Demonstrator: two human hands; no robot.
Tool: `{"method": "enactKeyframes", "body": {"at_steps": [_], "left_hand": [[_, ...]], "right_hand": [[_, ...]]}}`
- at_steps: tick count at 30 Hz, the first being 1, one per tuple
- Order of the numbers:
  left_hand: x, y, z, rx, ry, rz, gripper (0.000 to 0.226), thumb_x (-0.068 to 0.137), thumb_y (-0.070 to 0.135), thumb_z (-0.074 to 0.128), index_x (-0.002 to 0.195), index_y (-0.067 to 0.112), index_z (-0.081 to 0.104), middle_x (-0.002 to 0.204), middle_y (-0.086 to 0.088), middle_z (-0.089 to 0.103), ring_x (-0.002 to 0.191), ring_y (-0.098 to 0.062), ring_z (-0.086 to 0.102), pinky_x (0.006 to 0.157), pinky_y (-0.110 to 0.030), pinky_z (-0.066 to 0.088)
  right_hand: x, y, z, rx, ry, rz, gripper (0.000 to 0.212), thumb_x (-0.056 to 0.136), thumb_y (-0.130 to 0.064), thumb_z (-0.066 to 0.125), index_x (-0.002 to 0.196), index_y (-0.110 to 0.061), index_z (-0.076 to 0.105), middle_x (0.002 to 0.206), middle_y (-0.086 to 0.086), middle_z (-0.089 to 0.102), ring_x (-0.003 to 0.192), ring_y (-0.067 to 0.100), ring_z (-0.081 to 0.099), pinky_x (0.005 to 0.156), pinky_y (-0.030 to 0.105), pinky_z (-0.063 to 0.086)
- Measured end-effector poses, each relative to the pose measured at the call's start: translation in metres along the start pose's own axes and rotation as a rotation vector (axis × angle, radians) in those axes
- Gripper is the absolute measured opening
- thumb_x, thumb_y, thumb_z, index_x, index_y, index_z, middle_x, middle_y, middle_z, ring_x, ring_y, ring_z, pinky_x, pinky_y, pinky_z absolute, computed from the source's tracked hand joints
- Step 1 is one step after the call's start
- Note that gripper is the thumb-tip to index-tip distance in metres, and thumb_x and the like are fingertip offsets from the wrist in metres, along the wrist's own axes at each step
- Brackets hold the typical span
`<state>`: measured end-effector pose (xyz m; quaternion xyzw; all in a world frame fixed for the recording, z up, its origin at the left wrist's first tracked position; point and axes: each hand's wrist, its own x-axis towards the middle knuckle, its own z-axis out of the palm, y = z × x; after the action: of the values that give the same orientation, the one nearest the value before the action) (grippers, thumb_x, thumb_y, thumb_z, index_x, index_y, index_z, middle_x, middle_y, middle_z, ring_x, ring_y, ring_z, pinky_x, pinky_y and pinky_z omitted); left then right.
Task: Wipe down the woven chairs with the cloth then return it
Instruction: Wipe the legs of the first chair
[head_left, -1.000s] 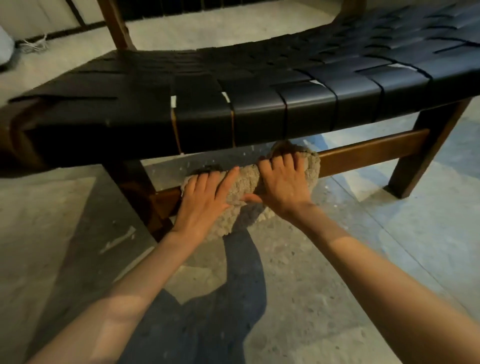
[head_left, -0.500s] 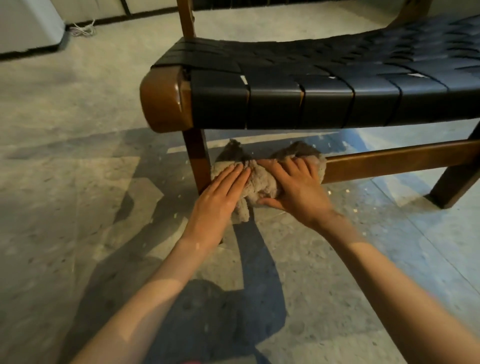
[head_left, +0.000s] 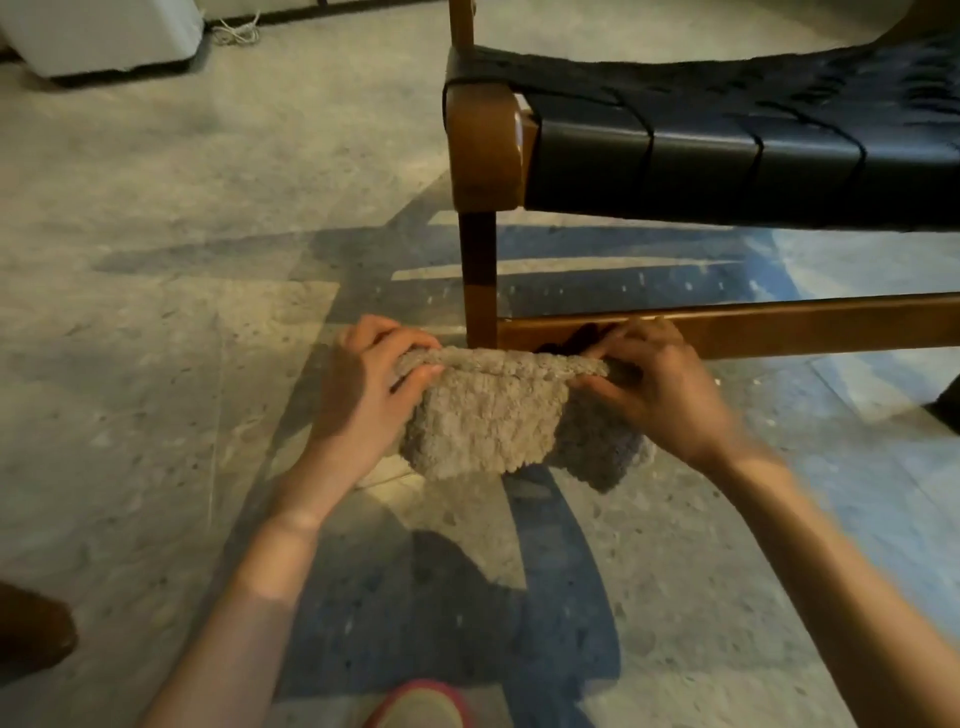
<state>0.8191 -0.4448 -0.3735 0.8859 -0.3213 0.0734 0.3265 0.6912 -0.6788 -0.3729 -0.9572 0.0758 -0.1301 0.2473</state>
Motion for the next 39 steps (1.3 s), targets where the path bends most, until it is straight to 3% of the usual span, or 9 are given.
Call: {"method": "enactKeyframes", "body": {"at_steps": [2,6,9,14,17,22,28,33,39], "left_hand": [[0.002,-0.009,-0.002,0.101,0.119,-0.160,0.021,0.082,0.028,0.072,0.101,0.019,0.072,0.099,-0.015,0.051,0.099,-0.030,0.047,0.084,-0.020,0.024],[0.007,0.003,-0.003,-0.074,0.294,-0.249,0.015,0.088,0.027,0.065,0.099,0.018,0.068,0.068,0.006,0.055,0.060,-0.001,0.049,0.056,-0.013,0.032],[0.025,0.013,0.003,-0.340,0.350,-0.317,0.011,0.092,0.020,0.059,0.100,0.012,0.061,0.057,0.010,0.049,0.048,0.001,0.047,0.051,-0.011,0.036],[0.050,0.033,0.020,-1.023,0.149,-0.411,0.028,0.095,0.010,0.053,0.119,0.024,0.047,0.114,-0.005,0.061,0.105,-0.015,0.062,0.091,-0.037,0.053],[0.047,0.031,0.033,-1.061,0.082,-0.421,0.035,0.097,0.015,0.049,0.129,0.029,0.041,0.129,-0.004,0.056,0.116,-0.015,0.057,0.097,-0.041,0.050],[0.047,0.023,0.043,-1.036,-0.070,-0.412,0.042,0.102,0.025,0.038,0.143,0.018,0.037,0.135,-0.006,0.054,0.124,-0.015,0.051,0.106,-0.040,0.041],[0.064,0.039,0.030,-0.971,0.085,-0.244,0.041,0.101,0.016,0.040,0.141,0.010,0.041,0.133,-0.003,0.056,0.122,-0.005,0.051,0.092,-0.014,0.046],[0.080,0.048,0.019,-0.937,0.214,-0.159,0.041,0.098,0.008,0.047,0.139,0.003,0.043,0.137,-0.013,0.052,0.128,-0.017,0.048,0.095,-0.015,0.045],[0.070,0.041,0.021,-0.875,0.200,-0.127,0.033,0.097,0.004,0.048,0.129,0.000,0.051,0.123,-0.011,0.062,0.117,-0.013,0.057,0.093,-0.024,0.050]], "right_hand": [[0.004,-0.013,0.006,-0.146,0.151,-0.005,0.024,0.085,-0.035,0.065,0.104,-0.021,0.071,0.101,0.009,0.057,0.101,0.028,0.049,0.083,0.038,0.032],[0.018,-0.042,0.014,-0.121,0.348,-0.019,0.014,0.089,-0.030,0.061,0.093,-0.019,0.069,0.081,0.004,0.069,0.078,0.027,0.064,0.071,0.046,0.049],[0.036,-0.052,0.019,0.133,0.418,0.124,0.018,0.095,-0.033,0.055,0.101,-0.020,0.066,0.083,-0.005,0.067,0.076,0.011,0.065,0.067,0.034,0.055],[0.056,-0.065,0.037,0.544,0.373,0.254,0.018,0.095,-0.018,0.055,0.113,-0.020,0.058,0.098,-0.013,0.064,0.089,-0.008,0.061,0.081,0.018,0.054],[0.053,-0.073,0.052,0.742,0.266,0.302,0.034,0.098,-0.019,0.052,0.130,-0.015,0.043,0.120,-0.004,0.059,0.112,0.006,0.055,0.090,0.022,0.049],[0.056,-0.082,0.049,0.840,0.095,0.301,0.023,0.102,-0.016,0.039,0.120,-0.011,0.052,0.115,0.011,0.061,0.108,0.022,0.059,0.095,0.038,0.050],[0.065,-0.089,0.031,0.883,0.151,0.152,0.027,0.101,-0.007,0.039,0.127,-0.008,0.049,0.125,0.012,0.059,0.117,0.015,0.056,0.103,0.034,0.045],[0.081,-0.093,0.026,0.826,0.283,0.085,0.028,0.098,-0.003,0.043,0.126,-0.008,0.049,0.115,0.001,0.057,0.104,0.001,0.056,0.090,0.014,0.047],[0.083,-0.086,0.037,0.732,0.337,0.065,0.026,0.097,-0.005,0.046,0.122,-0.008,0.053,0.112,0.007,0.062,0.103,0.010,0.059,0.085,0.026,0.051]]}}
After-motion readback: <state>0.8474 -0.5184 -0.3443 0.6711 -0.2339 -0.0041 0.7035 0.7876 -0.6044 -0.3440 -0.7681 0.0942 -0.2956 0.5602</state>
